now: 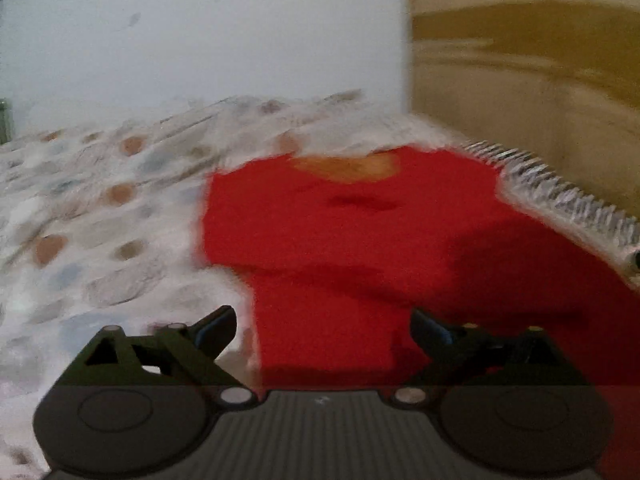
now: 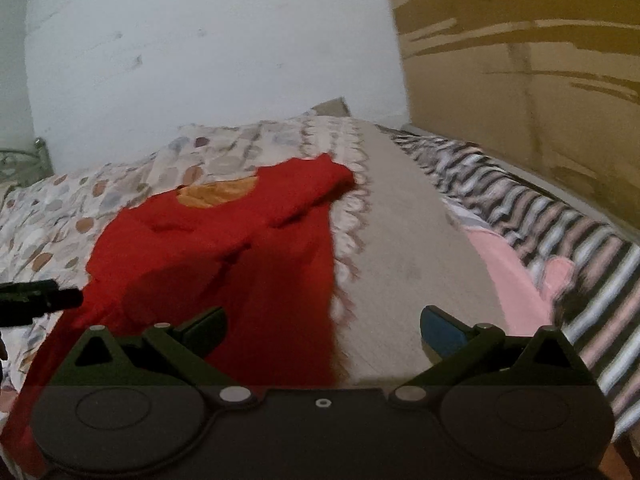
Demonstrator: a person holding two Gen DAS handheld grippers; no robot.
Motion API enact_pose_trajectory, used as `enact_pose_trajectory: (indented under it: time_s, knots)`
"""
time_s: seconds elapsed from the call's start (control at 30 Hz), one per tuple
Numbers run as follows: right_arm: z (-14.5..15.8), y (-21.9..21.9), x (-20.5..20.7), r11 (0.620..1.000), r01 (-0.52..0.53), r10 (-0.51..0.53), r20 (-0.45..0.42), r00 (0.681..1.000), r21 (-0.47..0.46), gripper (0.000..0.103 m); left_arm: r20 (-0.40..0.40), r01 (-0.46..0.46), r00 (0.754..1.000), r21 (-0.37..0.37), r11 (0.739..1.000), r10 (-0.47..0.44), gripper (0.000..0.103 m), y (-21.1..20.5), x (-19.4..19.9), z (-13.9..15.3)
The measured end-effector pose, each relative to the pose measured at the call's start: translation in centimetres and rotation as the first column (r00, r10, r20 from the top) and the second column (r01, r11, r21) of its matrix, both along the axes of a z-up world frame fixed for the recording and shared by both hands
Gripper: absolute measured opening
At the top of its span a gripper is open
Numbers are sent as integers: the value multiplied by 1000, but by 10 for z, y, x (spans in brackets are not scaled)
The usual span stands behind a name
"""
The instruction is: Fold small clothes
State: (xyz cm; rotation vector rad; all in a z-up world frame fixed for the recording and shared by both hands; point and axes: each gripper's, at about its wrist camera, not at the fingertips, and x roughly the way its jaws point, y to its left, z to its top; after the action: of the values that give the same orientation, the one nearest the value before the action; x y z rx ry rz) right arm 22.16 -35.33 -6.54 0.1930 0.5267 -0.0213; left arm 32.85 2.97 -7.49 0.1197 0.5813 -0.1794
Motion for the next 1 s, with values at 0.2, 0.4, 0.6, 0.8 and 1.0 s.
enact_pose_trajectory:
  time_s: [0.2,0.4,0.6,0.8,1.0]
  knots:
    - [8,27,50,995,-74,75,-14,997,68,103,-16,-110,994,13,994,111,98,30,42,-12]
    - [4,58,93,988,-128,133,-57,989,89,103,41,-105,994,53,993,103,99,18,81,-23]
    - [-23,70,114,994,-99,102,-92,991,34,103,107,-141,986,95,985,131,100,10,116,-31]
    - [-33,63,107,994,-98,101,-71,992,52,103,170,-258,956,110,960,238,99,31,132,-30]
    - [-35,63,107,994,-101,104,-64,993,51,103,181,-372,913,0,928,365,99,65,139,-24]
